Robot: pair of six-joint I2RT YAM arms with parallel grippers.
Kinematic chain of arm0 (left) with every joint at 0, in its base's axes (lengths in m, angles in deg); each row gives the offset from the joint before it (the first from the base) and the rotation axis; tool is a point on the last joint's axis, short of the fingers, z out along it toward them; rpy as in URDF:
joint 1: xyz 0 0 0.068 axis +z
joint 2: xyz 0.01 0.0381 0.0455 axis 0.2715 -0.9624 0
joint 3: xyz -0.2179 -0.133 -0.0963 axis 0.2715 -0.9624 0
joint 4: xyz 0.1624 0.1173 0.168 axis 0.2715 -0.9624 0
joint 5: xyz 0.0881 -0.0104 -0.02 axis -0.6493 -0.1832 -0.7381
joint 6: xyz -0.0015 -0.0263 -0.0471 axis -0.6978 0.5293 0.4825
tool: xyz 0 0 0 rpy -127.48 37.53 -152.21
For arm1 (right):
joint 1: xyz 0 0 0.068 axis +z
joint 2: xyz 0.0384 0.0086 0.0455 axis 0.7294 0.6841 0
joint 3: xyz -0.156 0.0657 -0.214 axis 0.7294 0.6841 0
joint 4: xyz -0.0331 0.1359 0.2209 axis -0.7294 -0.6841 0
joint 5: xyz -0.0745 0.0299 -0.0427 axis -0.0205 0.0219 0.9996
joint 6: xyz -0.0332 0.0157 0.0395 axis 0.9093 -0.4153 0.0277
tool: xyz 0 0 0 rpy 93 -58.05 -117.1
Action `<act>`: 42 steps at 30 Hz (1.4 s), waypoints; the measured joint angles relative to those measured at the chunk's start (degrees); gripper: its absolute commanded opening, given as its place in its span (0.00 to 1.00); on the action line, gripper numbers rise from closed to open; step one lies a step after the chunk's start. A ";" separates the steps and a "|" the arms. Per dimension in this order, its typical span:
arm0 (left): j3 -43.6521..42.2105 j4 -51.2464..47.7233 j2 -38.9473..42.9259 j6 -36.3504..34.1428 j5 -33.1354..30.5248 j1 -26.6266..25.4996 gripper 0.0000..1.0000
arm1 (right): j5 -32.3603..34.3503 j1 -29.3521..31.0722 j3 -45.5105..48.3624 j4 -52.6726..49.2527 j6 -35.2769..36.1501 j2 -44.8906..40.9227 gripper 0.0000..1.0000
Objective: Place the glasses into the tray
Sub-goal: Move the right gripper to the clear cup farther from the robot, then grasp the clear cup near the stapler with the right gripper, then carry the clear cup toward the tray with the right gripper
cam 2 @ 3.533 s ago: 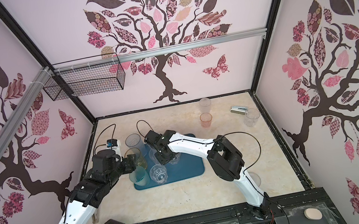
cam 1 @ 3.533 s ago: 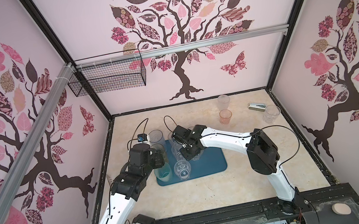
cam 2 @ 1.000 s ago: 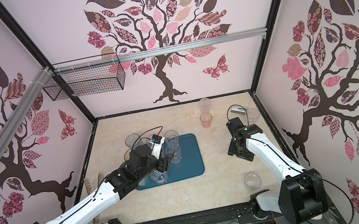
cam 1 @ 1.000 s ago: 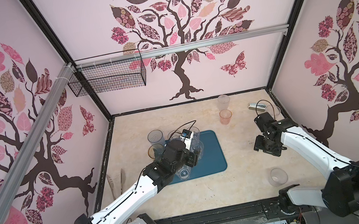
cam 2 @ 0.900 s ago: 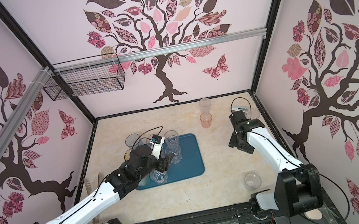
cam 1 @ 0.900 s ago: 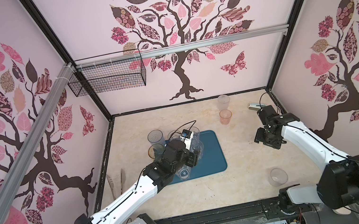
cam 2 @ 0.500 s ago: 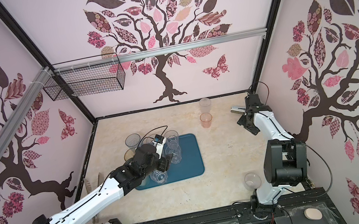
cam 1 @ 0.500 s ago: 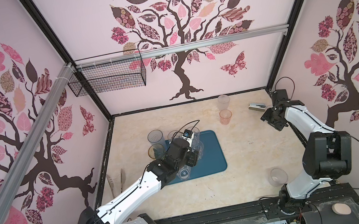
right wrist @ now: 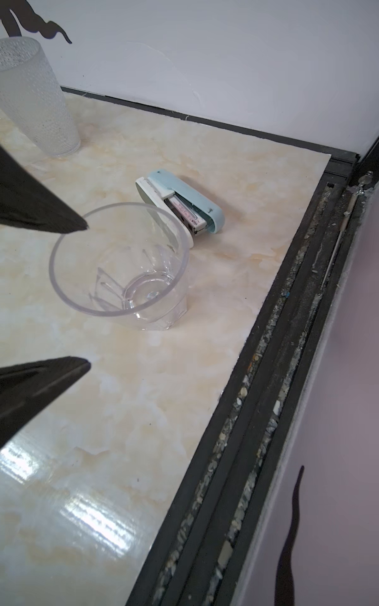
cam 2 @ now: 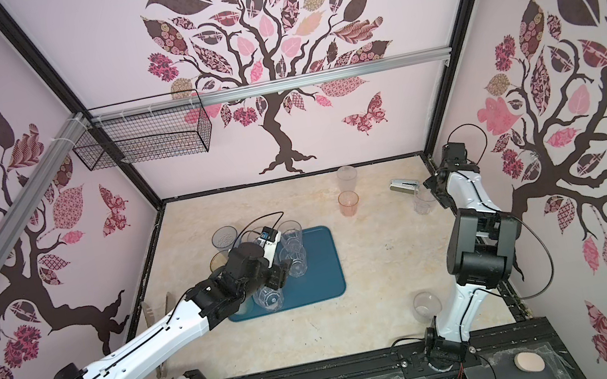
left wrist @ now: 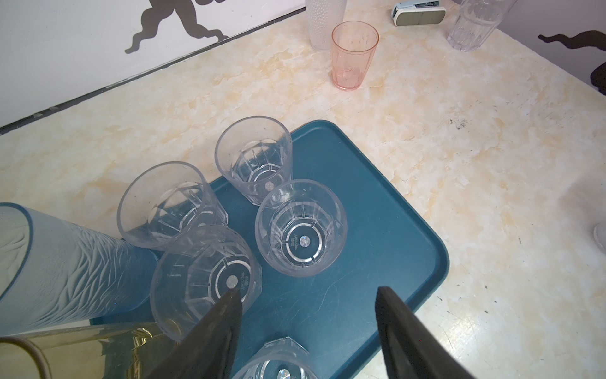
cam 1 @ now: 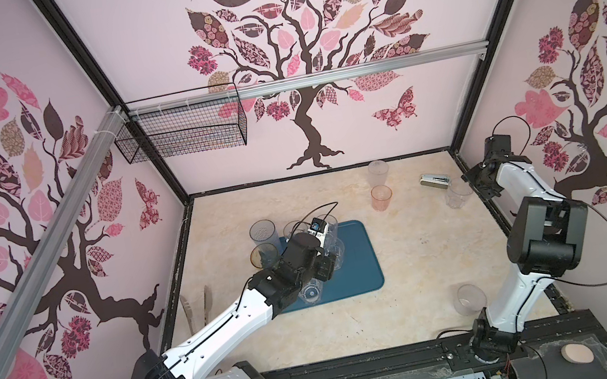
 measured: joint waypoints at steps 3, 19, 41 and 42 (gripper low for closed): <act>-0.02 0.00 0.07 -0.04 -0.11 0.33 0.69 | -0.81 -0.07 -0.02 0.09 -0.31 1.57 0.57; -0.04 -2.16 1.79 1.16 -3.30 2.38 0.69 | -5.16 -0.22 -1.95 0.26 0.57 10.10 0.14; 6.21 -15.67 7.39 5.44 -1.51 21.92 0.68 | -0.63 16.61 10.29 -3.67 9.03 -12.39 0.00; 6.49 -16.90 7.43 6.12 -0.76 24.11 0.68 | 0.11 19.34 11.02 -4.81 10.21 -14.08 0.00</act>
